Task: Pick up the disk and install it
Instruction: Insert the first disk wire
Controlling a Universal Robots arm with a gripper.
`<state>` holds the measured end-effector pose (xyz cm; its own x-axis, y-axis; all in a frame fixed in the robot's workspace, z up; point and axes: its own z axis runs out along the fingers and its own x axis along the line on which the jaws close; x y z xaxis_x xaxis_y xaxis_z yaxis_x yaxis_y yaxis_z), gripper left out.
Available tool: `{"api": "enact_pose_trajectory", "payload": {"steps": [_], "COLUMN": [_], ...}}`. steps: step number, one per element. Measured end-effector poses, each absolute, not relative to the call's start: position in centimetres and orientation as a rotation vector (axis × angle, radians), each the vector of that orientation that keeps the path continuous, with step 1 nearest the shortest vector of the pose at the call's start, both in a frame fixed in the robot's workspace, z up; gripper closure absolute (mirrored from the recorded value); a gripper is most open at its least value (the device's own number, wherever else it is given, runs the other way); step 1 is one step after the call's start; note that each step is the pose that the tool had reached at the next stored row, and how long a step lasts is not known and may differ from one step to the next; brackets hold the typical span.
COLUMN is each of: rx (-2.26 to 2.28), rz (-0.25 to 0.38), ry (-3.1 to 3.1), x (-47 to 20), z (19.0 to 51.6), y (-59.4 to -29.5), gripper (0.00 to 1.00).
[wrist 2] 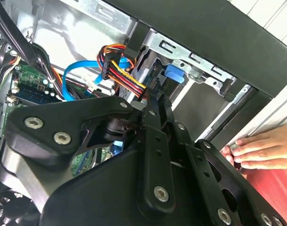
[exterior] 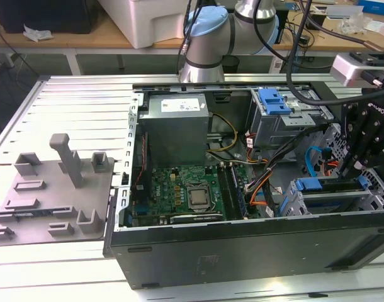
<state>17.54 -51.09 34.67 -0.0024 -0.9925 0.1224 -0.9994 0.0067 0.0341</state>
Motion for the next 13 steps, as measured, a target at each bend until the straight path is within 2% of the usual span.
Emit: {"api": "enact_pose_trajectory", "payload": {"steps": [13], "rx": [2.140], "rz": [0.089], "ry": [-2.149], "x": [17.55], "z": [34.24], "y": [-51.09], "gripper": [0.82]}}
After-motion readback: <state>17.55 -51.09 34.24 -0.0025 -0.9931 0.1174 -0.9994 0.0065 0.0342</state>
